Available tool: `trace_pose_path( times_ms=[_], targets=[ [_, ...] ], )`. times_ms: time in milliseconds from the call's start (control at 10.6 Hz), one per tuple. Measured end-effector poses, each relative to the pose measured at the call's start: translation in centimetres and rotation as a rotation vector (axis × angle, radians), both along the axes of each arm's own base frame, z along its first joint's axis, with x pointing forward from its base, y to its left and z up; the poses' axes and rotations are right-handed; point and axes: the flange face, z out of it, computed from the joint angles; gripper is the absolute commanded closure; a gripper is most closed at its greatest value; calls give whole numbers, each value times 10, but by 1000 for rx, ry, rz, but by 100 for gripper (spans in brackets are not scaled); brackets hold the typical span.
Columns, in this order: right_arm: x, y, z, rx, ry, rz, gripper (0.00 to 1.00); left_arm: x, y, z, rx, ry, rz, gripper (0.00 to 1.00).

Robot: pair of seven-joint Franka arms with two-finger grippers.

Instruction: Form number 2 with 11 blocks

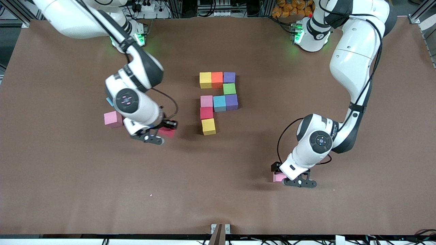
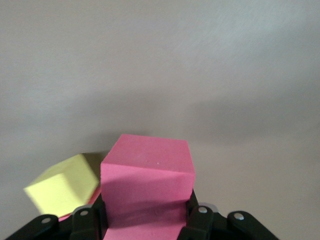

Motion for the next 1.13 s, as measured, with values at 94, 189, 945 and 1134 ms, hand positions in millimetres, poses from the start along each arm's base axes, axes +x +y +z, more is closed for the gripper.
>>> trace_pose_path(
  times_ms=[94, 189, 945, 1134],
  targets=[
    [-7, 28, -3, 2, 11, -76, 100, 0, 0, 0, 0, 0, 0, 0],
    [-13, 56, -8, 6, 24, -155, 100, 0, 0, 0, 0, -1, 0, 0],
    [-46, 182, -39, 61, 27, -680, 100, -1, -1, -20, -10, -4, -2, 11],
    [-37, 185, -43, 56, 50, -837, 100, -1, -1, -21, -10, -3, -4, 21]
  ],
)
